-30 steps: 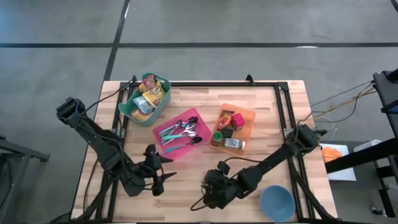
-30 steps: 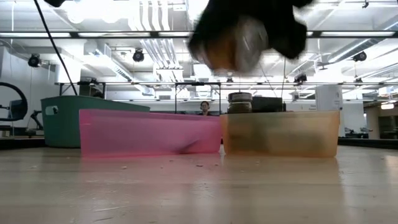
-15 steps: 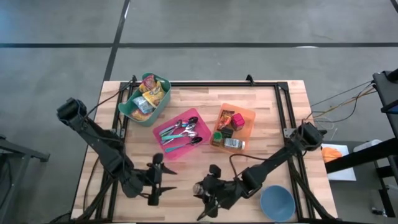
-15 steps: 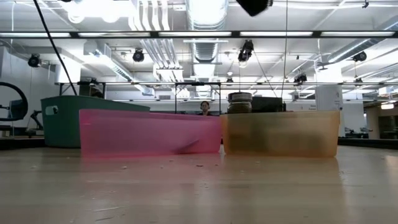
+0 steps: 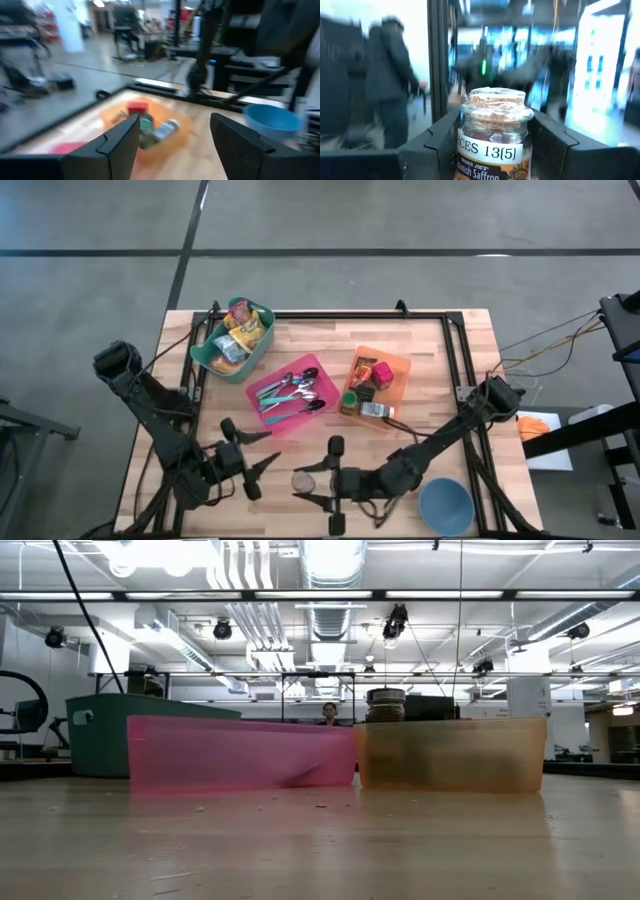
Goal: Pick & Place Food Item
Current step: Put the brown seasoning bottle into the orange bin
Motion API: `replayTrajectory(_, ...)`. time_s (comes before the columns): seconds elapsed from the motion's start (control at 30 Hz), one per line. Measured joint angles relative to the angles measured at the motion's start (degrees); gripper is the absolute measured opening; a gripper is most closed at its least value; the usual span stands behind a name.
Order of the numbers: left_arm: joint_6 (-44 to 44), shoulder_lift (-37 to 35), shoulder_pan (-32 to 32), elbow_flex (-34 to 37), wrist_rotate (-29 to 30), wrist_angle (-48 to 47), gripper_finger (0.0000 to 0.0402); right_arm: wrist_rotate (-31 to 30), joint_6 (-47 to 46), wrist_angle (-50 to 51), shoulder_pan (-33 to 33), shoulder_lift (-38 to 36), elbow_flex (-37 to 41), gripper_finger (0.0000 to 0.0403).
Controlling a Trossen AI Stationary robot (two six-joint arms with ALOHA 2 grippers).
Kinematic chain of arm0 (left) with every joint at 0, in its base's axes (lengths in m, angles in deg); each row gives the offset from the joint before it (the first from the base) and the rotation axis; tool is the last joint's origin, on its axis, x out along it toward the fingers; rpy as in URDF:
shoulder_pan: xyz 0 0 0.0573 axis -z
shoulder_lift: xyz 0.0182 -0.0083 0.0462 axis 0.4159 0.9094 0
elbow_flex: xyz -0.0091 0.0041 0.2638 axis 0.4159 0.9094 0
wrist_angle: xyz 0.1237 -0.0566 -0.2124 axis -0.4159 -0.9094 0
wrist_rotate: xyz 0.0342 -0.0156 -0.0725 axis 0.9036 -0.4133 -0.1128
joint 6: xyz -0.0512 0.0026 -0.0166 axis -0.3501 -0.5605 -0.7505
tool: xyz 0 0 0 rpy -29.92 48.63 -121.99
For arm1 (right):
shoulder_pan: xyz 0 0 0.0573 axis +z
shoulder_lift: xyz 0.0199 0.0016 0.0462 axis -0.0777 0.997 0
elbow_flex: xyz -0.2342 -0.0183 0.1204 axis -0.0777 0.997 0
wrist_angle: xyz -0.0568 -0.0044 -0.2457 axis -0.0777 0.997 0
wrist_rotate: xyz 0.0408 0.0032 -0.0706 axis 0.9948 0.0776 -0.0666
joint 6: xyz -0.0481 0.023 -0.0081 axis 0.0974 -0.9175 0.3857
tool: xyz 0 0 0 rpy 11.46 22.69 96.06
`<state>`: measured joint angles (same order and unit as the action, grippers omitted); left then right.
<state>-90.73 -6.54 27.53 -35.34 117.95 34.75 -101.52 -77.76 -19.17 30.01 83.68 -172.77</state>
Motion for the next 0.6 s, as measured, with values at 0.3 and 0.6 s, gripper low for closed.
replayTrajectory(0.3, 31.94, 5.4, -2.17, -0.19, 2.31, 19.4, 0.0244, 3.58, -2.19, -12.66, -4.43, -0.11, -0.04, 0.0181)
replayTrajectory(0.6, 49.46, 8.87, -2.39, -4.28, 0.08, 24.83, 0.0244, 7.43, -10.82, -11.6, -6.77, -0.1, -0.04, 0.0181)
